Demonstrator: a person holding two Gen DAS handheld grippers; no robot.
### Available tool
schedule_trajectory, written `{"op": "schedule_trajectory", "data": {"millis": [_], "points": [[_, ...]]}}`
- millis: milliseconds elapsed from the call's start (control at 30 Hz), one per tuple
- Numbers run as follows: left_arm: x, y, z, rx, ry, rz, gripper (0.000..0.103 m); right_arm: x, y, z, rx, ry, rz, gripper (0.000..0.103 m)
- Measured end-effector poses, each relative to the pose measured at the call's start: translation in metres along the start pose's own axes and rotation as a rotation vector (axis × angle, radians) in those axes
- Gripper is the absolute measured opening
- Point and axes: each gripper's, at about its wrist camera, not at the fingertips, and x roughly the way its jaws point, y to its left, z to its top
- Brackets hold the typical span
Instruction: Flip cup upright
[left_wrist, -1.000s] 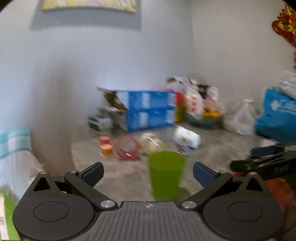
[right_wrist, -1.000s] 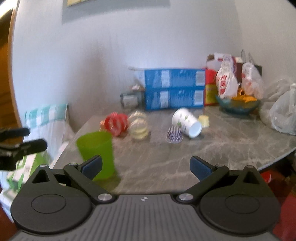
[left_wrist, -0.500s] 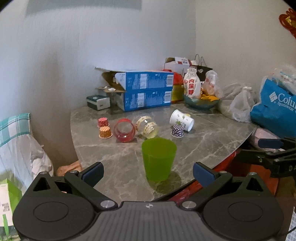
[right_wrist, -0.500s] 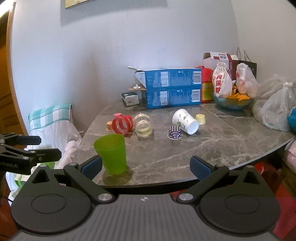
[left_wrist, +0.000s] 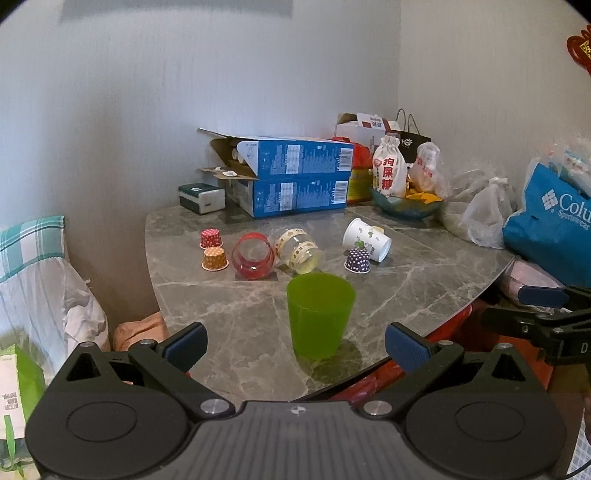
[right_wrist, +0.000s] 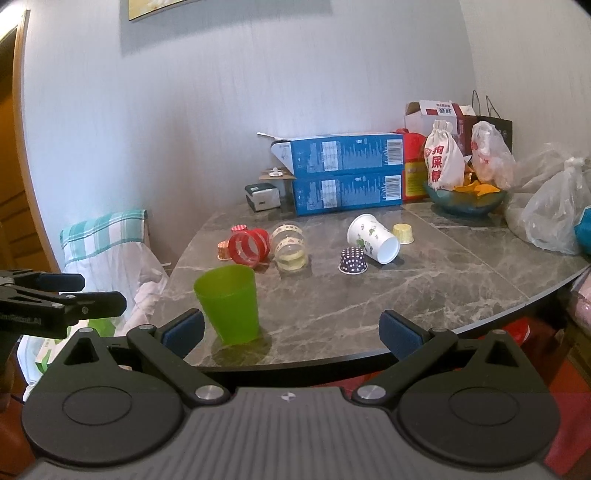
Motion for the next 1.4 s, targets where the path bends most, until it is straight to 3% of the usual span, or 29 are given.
{"op": "schedule_trajectory", "data": {"millis": [1400], "points": [[0.0087,-0.0078,0.0009,-0.027,0.010,-0.021,0.103,-0.0010,-0.0063,-0.0004,0.021,0.013,-0.017,0.102]]}}
